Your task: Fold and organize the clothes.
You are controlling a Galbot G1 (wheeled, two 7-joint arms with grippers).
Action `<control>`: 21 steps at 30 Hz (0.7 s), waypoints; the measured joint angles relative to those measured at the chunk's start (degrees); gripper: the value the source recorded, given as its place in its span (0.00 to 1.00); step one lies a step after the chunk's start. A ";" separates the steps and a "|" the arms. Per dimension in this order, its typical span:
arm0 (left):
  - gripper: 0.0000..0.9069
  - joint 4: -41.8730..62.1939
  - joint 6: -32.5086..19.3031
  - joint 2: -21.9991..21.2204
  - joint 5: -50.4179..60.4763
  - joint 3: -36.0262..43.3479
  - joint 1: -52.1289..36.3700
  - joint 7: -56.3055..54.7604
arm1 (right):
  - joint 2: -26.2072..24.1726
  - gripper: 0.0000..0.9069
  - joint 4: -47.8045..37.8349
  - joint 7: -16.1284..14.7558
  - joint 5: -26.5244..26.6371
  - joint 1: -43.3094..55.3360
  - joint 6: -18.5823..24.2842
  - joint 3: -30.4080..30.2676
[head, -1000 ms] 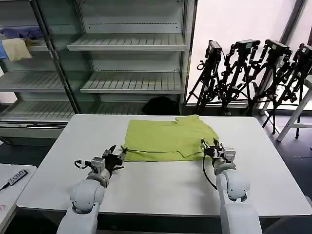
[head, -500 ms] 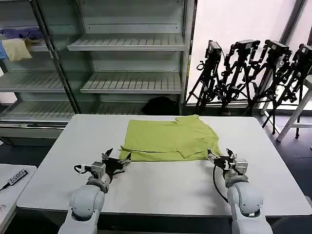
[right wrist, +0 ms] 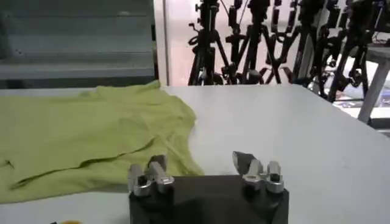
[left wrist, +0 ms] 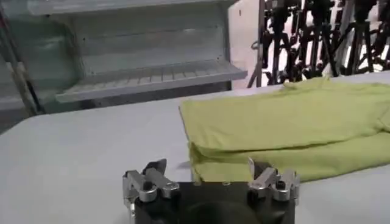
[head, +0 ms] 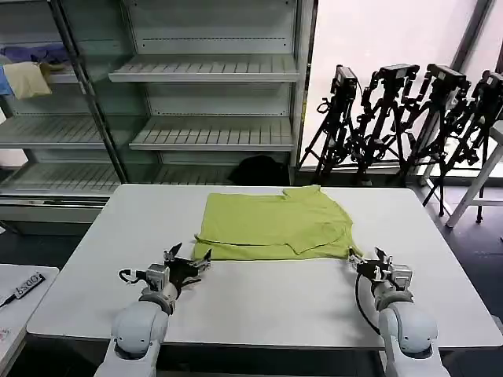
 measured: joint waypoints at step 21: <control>0.00 1.39 0.09 0.23 0.29 0.83 1.04 0.05 | -0.04 0.00 0.23 -0.52 -0.77 -0.58 0.23 -0.33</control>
